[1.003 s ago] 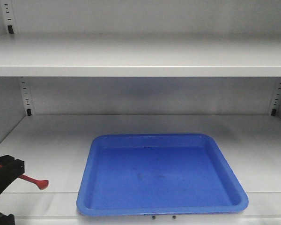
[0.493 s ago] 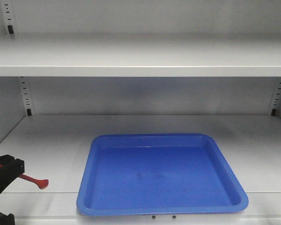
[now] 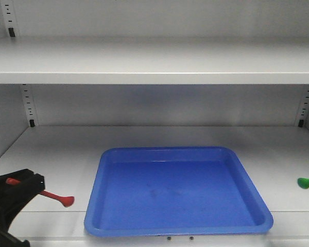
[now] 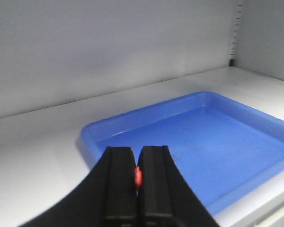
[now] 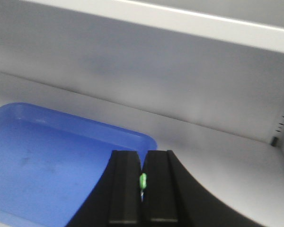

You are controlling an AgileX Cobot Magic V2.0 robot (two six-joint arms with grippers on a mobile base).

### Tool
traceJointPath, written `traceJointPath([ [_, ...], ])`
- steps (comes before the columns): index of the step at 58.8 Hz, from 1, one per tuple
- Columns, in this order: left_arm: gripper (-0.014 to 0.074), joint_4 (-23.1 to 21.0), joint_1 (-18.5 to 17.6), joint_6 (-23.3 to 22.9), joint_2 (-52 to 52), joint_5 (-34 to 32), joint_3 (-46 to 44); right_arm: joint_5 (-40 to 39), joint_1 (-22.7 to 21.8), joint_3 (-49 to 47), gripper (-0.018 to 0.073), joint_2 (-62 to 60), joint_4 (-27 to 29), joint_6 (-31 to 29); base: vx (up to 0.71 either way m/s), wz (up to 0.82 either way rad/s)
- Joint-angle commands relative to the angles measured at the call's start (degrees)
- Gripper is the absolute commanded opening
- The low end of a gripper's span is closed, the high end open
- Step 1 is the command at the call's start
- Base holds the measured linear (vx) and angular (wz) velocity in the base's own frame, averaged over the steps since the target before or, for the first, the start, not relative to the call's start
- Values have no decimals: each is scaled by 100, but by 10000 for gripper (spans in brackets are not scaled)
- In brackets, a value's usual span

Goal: Sort red and green spoons into left cabinet
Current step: 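Lower both grippers over the blue tray and open to release spoons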

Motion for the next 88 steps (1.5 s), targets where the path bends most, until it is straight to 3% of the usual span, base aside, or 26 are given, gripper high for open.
traceJointPath([
  [1,0,59,-307,-44,216,-630,-171,-928,18,-191,-1,326,-78,7,0,0],
  [15,0,36,-938,-79,782,-1389,-171,-1984,18,-191,-1,1063,-78,7,0,0],
  [54,0,89,-932,-44,2693,-1697,-1656,-4060,18,-191,-1,2516,-83,-107,0,0],
  [72,8,89,-932,-44,2749,-1901,-1656,-4112,18,-191,20,2538,-79,-107,0,0],
  [80,62,89,-932,-44,2891,-1967,-1656,-4097,18,-191,71,2640,-84,-107,0,0],
  [88,180,89,-932,-44,3037,-2110,-1656,-4120,18,-191,158,2855,-110,-322,0,0],
])
